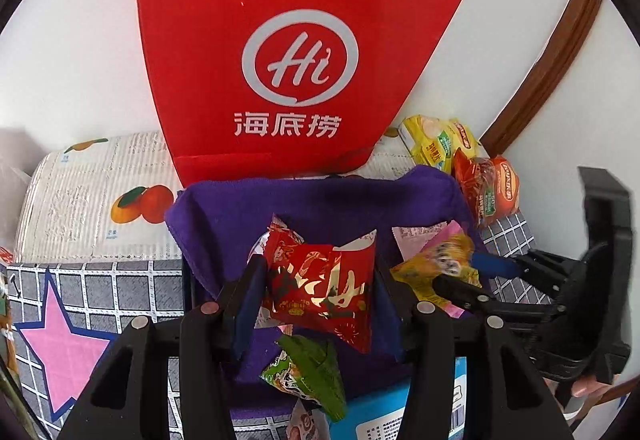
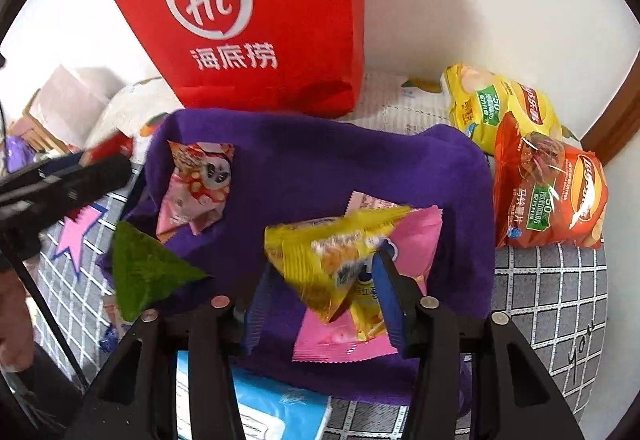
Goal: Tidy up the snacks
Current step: 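Open the right gripper to release the yellow bag onto the towel, then open the left gripper to drop the red bag onto the towel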
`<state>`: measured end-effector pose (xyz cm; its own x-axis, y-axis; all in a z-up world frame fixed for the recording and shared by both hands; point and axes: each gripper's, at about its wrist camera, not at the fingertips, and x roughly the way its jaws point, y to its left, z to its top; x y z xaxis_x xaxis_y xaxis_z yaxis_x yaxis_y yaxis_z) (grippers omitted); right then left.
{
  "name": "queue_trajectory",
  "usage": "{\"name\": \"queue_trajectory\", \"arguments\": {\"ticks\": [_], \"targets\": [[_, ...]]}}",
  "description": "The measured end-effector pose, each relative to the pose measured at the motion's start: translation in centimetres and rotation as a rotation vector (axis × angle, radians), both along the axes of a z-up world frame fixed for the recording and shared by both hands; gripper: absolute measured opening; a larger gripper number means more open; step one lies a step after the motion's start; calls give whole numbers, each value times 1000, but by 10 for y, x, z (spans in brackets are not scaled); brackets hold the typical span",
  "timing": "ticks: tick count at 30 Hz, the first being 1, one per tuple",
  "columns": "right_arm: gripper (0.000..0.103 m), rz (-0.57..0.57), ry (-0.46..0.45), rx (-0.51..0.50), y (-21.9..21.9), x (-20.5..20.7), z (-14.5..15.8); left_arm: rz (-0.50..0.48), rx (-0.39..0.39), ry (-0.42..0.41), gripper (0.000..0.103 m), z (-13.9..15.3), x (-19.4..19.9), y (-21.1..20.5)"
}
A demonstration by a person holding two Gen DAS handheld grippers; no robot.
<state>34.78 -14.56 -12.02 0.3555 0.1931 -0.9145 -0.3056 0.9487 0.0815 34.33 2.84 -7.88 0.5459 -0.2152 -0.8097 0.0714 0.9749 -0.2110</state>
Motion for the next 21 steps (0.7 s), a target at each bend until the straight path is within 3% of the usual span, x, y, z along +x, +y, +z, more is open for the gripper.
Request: {"name": "queue_trajectory", "arguments": {"ticks": [3, 21], "targets": [[58, 5, -19, 22, -1, -2, 6, 10, 48, -2, 50, -3, 1, -5], [62, -87, -137, 138, -27, -16, 51, 11, 97, 95, 50, -31, 16, -13]]}}
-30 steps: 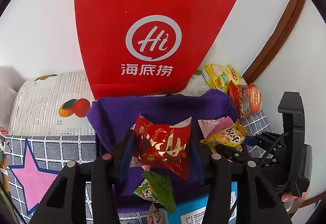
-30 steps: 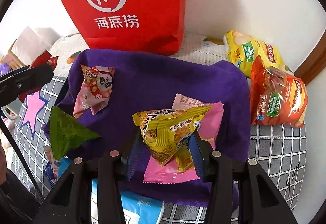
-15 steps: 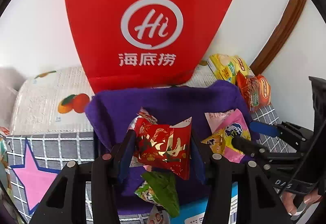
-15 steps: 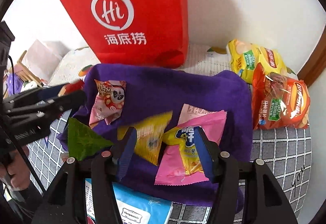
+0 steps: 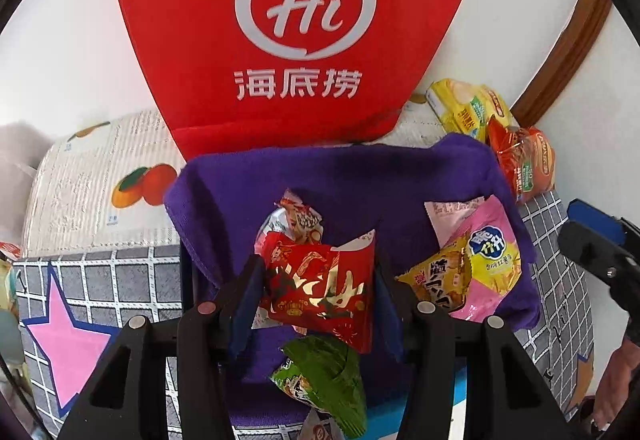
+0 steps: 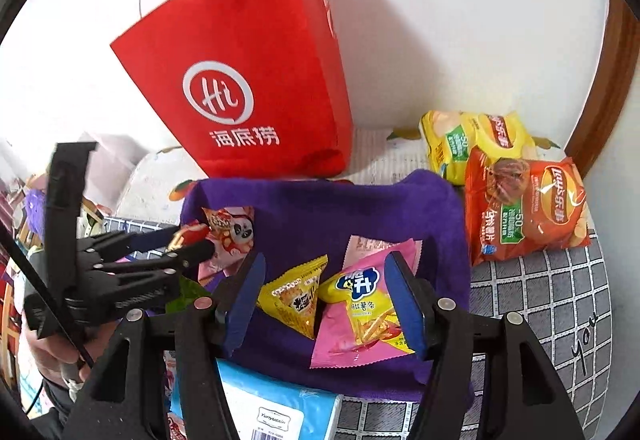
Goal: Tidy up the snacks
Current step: 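Open the left gripper to drop the red bag onto the towel, then move both grippers back down to the snack pile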
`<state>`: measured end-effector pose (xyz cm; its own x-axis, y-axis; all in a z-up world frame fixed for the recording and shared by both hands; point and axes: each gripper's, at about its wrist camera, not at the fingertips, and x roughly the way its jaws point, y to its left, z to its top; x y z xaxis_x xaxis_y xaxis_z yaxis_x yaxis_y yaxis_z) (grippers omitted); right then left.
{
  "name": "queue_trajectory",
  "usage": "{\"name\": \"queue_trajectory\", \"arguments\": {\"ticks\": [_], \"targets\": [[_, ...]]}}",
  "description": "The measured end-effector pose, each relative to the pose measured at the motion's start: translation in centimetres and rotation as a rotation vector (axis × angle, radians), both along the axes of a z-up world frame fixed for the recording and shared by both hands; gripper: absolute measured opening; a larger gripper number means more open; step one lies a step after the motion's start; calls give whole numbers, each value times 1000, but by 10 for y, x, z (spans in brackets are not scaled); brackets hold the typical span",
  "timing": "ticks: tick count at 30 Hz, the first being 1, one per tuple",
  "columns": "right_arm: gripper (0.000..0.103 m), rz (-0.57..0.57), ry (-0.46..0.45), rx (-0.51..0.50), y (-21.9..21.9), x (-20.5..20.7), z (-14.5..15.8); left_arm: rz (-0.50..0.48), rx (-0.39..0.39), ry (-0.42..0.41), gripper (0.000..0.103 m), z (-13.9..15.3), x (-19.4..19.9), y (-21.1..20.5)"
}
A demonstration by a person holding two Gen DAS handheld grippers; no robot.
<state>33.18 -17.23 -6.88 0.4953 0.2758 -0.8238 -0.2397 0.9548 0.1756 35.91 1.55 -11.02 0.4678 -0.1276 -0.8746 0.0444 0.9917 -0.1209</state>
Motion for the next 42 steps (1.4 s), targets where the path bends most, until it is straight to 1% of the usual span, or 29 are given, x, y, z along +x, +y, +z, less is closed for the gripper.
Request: {"name": "queue_trajectory", "arguments": {"ticks": [4, 13, 15, 19, 24, 28, 33, 37, 39, 40, 42], "targets": [[63, -4, 8, -11, 1, 1, -2, 8, 6, 20, 52, -3, 2, 0], [63, 1, 16, -27, 4, 1, -7, 17, 14, 31, 56, -2, 3, 3], [63, 2, 15, -28, 5, 1, -7, 23, 2, 27, 60, 0, 2, 6], [63, 3, 5, -31, 7, 0, -4, 24, -20, 5, 63, 7, 0, 9], [64, -4, -13, -36, 9, -2, -1, 24, -28, -21, 64, 14, -4, 10], [64, -11, -52, -46, 11, -8, 7, 23, -37, -49, 64, 22, -8, 11], [64, -46, -96, -17, 15, -17, 23, 13, -54, -96, 64, 35, -16, 10], [64, -47, -210, -13, 23, -38, 44, -10, -76, -128, 64, 46, -23, 9], [64, -51, -262, -41, 27, -51, 49, -15, -91, -146, 64, 52, -28, 9], [64, -63, -283, -71, 29, -59, 49, -16, -97, -151, 64, 54, -29, 9], [64, -76, -286, -104, 29, -68, 48, -17, -100, -159, 64, 57, -33, 8]]}}
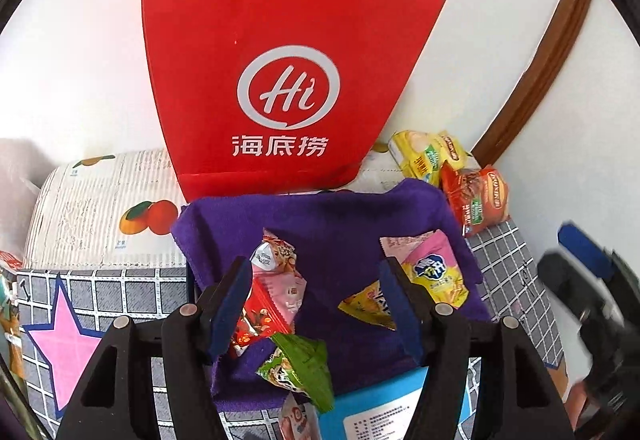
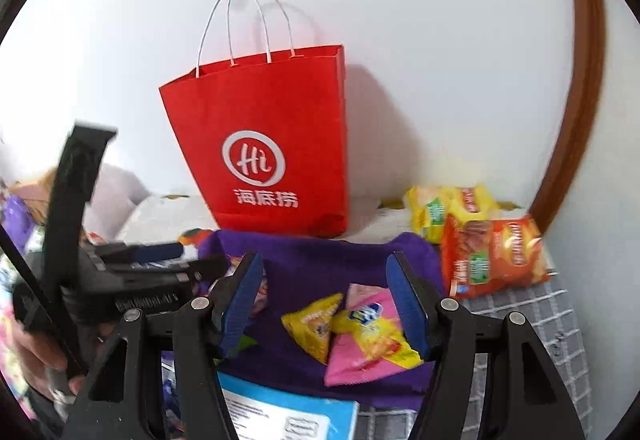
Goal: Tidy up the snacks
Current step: 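Move both grippers back down to the snack pile, then grasp pink wrapped packet with right gripper while left grasps tall red-white packet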
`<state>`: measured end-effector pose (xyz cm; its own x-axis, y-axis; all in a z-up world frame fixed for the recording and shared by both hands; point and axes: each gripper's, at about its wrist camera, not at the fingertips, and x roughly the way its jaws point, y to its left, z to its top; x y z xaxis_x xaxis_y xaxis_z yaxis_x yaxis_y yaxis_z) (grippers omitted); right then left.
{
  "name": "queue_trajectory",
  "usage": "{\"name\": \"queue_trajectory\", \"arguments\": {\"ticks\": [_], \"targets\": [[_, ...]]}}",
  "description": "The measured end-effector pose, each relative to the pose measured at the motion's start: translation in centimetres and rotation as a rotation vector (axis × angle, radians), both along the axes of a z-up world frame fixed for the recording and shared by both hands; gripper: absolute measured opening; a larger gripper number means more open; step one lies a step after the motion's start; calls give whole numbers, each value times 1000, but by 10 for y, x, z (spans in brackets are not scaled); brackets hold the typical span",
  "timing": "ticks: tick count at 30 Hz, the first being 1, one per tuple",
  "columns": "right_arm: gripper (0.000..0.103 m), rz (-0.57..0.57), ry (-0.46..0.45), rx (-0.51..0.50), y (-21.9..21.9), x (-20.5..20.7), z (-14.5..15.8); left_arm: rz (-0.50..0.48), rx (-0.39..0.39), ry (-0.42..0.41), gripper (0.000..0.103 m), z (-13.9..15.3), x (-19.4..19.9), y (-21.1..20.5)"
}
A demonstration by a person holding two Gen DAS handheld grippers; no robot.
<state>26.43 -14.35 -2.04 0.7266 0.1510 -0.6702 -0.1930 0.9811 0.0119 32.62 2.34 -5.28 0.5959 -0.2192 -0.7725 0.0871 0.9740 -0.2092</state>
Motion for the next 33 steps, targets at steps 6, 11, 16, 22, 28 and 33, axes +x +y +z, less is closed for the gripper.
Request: {"name": "queue_trajectory", "arguments": {"ticks": [6, 11, 16, 22, 28, 33], "targets": [[60, -15, 66, 13, -9, -37, -14, -19, 8, -36, 64, 15, -15, -11], [60, 6, 94, 24, -11, -81, -24, -52, 24, -83, 64, 30, -36, -23], [61, 25, 138, 46, -9, -117, -49, -73, 61, -64, 64, 27, -65, -20], [62, 61, 268, 119, 2, -145, -101, -42, 102, -52, 64, 17, -111, 8], [66, 130, 358, 110, 23, -161, -153, -36, 83, 14, 64, -16, -145, 27], [73, 202, 366, 65, 45, -168, -172, -27, 57, 81, 64, -37, -163, 37]]}}
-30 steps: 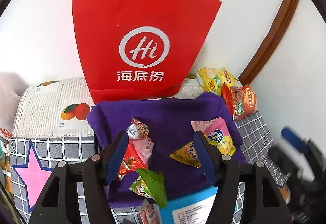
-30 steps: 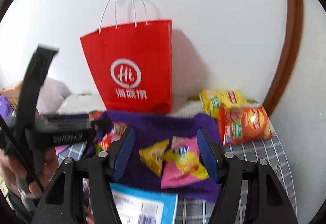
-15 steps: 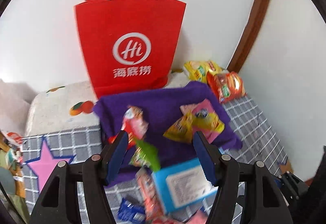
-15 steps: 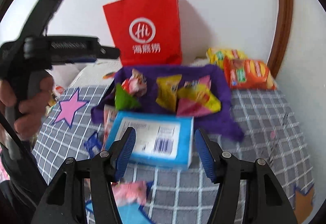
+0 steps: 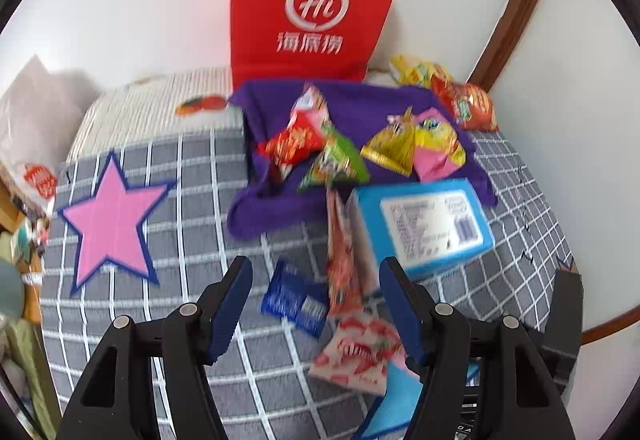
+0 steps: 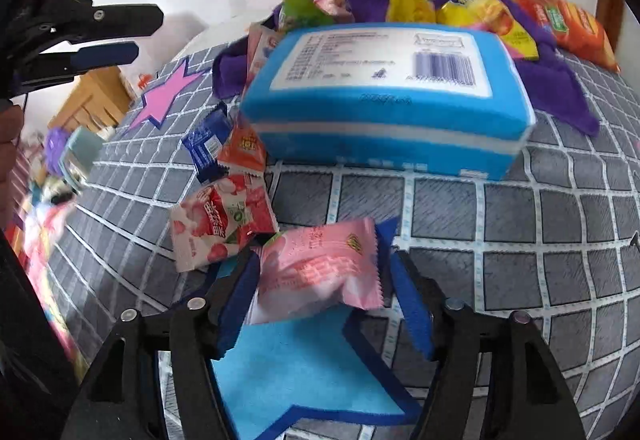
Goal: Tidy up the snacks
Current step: 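Grasp pink wrapped packet with right gripper while left grasps tall red-white packet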
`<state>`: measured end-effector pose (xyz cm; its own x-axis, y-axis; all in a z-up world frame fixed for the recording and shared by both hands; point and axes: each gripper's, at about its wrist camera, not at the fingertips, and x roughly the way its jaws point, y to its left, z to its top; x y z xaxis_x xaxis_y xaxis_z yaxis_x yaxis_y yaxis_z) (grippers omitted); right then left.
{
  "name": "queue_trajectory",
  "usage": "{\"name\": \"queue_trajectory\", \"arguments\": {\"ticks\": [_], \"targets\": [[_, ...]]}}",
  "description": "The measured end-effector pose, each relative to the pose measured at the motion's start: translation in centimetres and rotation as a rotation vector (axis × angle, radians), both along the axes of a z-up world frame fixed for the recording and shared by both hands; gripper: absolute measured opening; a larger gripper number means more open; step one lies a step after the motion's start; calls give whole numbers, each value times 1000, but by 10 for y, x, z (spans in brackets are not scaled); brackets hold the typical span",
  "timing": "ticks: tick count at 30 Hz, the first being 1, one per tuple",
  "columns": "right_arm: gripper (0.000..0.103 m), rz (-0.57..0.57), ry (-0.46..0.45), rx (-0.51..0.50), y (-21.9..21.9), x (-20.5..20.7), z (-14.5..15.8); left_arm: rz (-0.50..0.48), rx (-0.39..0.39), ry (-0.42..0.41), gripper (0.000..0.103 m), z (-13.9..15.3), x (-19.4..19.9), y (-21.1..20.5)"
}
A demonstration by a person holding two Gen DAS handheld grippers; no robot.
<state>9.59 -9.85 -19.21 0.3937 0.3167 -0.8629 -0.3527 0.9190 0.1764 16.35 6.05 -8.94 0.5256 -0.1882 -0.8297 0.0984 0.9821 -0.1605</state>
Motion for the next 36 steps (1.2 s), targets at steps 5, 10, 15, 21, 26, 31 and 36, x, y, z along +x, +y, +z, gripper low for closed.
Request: {"name": "queue_trajectory", "arguments": {"ticks": [5, 10, 15, 21, 26, 31, 36], "targets": [[77, 57, -56, -86, 23, -9, -6, 10, 15, 2, 64, -4, -12, 4], [57, 48, -110, -118, 23, -17, -6, 13, 21, 15, 64, -11, -17, 6], [52, -38, -130, -142, -9, -19, 1, 28, 38, 38, 64, -27, -16, 9], [52, -214, -161, -182, -49, -8, 4, -3, 28, 27, 64, -39, -8, -3], [52, -258, -161, -141, -67, -4, -3, -46, 38, 14, 64, -47, 4, -20], [54, -252, -174, -131, -67, -4, -3, -69, 16, -7, 53, -51, 14, -20], [56, -253, -168, -96, -69, -4, -4, -88, -20, -12, 41, -56, 24, -15]]}}
